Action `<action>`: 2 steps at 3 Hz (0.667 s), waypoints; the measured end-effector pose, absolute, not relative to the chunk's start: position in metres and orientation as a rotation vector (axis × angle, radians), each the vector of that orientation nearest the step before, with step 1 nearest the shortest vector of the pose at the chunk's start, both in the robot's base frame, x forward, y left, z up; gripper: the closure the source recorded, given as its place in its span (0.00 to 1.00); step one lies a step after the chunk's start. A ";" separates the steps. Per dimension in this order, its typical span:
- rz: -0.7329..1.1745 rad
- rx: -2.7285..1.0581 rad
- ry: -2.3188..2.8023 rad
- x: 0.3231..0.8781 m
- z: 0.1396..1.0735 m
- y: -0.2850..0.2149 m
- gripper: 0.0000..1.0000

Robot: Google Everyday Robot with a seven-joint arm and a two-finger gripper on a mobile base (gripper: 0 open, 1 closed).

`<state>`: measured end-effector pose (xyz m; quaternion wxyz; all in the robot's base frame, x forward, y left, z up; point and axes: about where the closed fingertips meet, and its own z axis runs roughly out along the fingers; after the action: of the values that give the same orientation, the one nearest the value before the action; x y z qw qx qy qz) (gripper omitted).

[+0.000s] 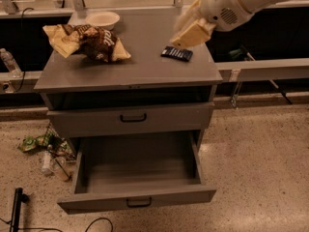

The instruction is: Place brown chip bag into middle drawer

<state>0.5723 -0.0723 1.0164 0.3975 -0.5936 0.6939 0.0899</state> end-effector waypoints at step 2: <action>0.325 -1.427 1.653 0.674 1.028 0.042 0.00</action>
Offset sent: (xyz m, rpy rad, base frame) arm 0.1458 0.1534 0.0118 0.1816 -0.0450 0.0228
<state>0.6744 0.0419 1.0279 0.4504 -0.5771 0.6685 0.1313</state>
